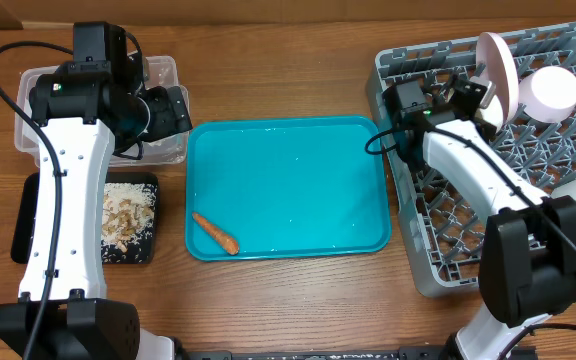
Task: Sort waste into correct bins and load items into the dishwasher
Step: 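Lift the white bowl right and place it upside down in the rack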
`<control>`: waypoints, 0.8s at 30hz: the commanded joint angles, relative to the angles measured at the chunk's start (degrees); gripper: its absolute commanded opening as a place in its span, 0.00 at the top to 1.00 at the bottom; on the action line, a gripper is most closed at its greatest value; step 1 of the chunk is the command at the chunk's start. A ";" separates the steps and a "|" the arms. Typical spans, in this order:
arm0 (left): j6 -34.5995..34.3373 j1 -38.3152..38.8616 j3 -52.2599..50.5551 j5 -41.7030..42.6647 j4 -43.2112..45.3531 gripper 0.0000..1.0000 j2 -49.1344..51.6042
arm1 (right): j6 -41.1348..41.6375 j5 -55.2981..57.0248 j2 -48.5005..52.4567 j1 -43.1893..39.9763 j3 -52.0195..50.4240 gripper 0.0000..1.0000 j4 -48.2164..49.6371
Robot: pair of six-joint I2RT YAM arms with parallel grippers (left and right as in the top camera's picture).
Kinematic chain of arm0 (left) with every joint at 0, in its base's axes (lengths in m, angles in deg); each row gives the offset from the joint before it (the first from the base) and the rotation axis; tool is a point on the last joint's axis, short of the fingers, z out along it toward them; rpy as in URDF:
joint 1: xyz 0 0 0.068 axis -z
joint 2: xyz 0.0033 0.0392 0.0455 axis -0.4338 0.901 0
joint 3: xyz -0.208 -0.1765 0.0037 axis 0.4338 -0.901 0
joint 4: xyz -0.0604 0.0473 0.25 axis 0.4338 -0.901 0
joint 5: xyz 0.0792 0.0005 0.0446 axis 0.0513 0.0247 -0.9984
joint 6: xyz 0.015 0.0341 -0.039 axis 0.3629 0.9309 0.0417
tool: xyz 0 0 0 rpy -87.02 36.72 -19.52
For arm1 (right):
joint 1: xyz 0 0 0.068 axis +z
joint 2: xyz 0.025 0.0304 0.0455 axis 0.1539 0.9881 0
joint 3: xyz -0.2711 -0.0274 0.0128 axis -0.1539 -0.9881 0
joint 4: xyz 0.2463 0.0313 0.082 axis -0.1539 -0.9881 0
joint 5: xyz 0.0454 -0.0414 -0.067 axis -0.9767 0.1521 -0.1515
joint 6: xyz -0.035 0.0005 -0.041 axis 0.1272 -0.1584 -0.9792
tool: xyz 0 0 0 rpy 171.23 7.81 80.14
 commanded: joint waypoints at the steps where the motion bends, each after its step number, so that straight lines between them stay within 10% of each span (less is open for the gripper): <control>1: 0.26 0.07 0.92 0.61 0.09 0.11 -1.07 | 1.11 -5.38 0.48 2.97 -0.31 0.82 -1.38; 9: 0.28 0.07 0.92 0.61 0.20 0.11 -1.07 | 1.16 -17.62 0.46 5.92 -0.28 0.00 -4.85; 24: 0.24 1.81 0.79 0.63 -5.03 0.02 -0.96 | -14.80 -38.38 -11.34 3.89 10.64 0.00 -7.74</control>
